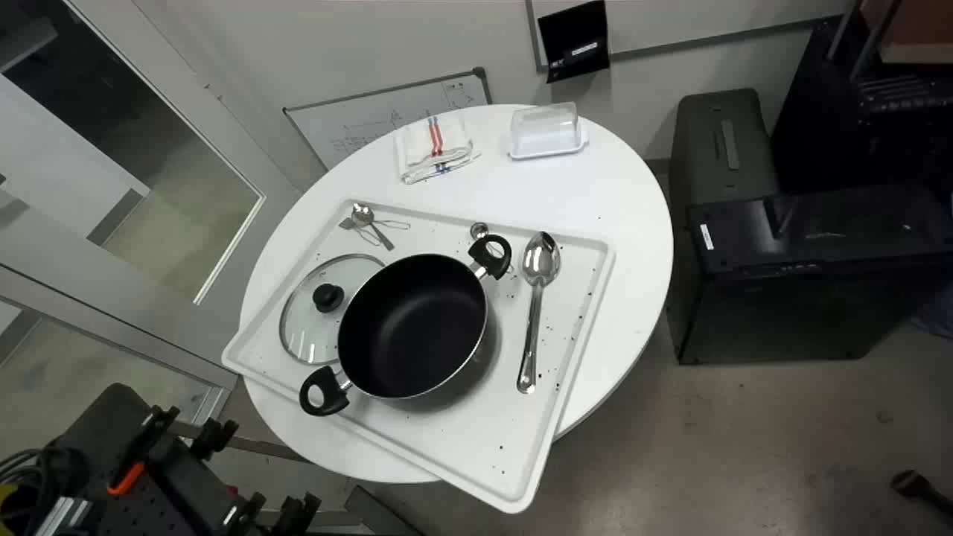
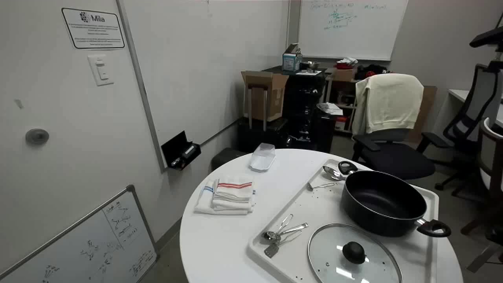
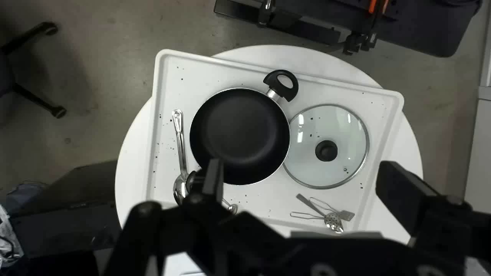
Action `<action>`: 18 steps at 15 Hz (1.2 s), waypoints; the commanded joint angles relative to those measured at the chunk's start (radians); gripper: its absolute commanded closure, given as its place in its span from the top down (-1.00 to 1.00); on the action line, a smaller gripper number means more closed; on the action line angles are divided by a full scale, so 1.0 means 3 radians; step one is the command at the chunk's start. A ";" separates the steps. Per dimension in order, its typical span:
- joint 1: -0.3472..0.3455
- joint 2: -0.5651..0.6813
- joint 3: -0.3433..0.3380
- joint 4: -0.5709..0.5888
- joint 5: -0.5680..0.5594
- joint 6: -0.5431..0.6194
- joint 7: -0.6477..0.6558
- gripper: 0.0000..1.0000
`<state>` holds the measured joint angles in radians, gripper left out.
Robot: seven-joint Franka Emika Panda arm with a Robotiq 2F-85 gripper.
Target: Put the lid on the black pot
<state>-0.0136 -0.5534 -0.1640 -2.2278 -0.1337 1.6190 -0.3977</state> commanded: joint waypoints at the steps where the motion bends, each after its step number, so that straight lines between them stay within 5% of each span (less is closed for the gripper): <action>1: -0.0002 0.0002 0.0003 0.0006 0.0002 -0.0004 -0.0001 1.00; 9: 0.0001 0.0020 0.0005 0.0003 0.0010 0.0020 0.0011 1.00; 18: 0.0142 0.0372 0.0169 -0.0230 0.0099 0.0756 0.0071 1.00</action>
<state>0.0115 -0.4876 -0.1354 -2.2731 -0.1207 1.7696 -0.3931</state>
